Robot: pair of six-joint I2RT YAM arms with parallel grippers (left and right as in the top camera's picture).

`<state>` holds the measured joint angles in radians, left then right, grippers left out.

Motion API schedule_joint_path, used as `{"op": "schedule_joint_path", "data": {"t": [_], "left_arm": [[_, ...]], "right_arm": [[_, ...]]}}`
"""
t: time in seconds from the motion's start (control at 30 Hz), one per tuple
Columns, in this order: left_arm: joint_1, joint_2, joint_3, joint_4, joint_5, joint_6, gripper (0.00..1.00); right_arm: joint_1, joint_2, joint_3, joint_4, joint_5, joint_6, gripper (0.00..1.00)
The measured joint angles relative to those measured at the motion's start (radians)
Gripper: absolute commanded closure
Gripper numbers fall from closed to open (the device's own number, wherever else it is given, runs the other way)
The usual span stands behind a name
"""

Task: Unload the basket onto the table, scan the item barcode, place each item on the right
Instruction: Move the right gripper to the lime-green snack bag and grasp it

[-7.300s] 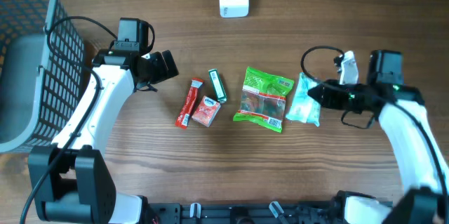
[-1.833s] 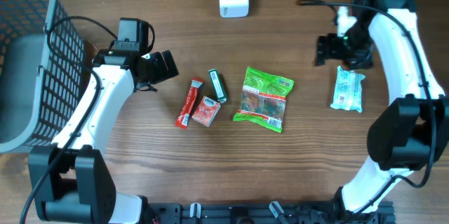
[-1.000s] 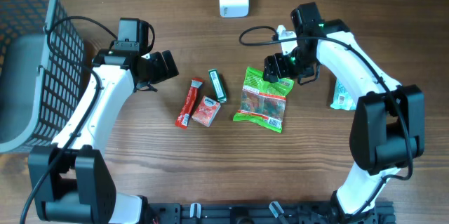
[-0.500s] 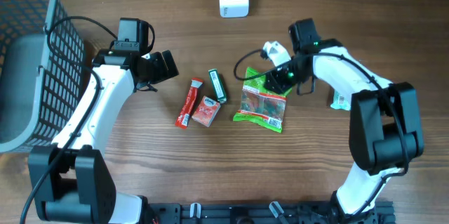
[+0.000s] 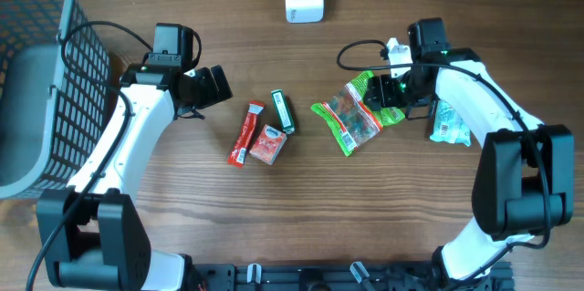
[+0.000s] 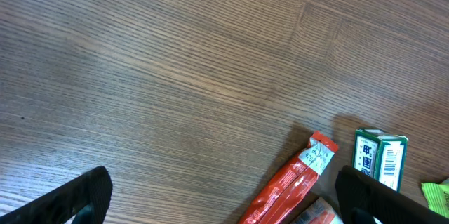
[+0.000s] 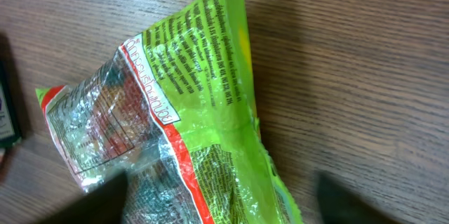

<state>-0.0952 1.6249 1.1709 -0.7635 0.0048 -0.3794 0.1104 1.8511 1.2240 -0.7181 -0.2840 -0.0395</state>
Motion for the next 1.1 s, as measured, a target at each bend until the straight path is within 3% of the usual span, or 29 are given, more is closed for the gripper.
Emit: {"op": "schedule_joint_path", "data": {"t": [0.3, 0.47, 0.83, 1.1], "left_arm": [[0.0, 0.0, 0.0, 0.0, 0.0, 0.0, 0.0], [0.0, 0.0, 0.0, 0.0, 0.0, 0.0, 0.0], [0.0, 0.0, 0.0, 0.0, 0.0, 0.0, 0.0], [0.0, 0.0, 0.0, 0.0, 0.0, 0.0, 0.0]], "right_arm": [[0.009, 0.0, 0.0, -0.001, 0.001, -0.132, 0.0], [0.084, 0.0, 0.0, 0.003, 0.07, -0.193, 0.0], [0.125, 0.0, -0.135, 0.205, 0.064, -0.19, 0.04], [0.125, -0.017, -0.208, 0.306, 0.054, -0.159, 0.0]]}}
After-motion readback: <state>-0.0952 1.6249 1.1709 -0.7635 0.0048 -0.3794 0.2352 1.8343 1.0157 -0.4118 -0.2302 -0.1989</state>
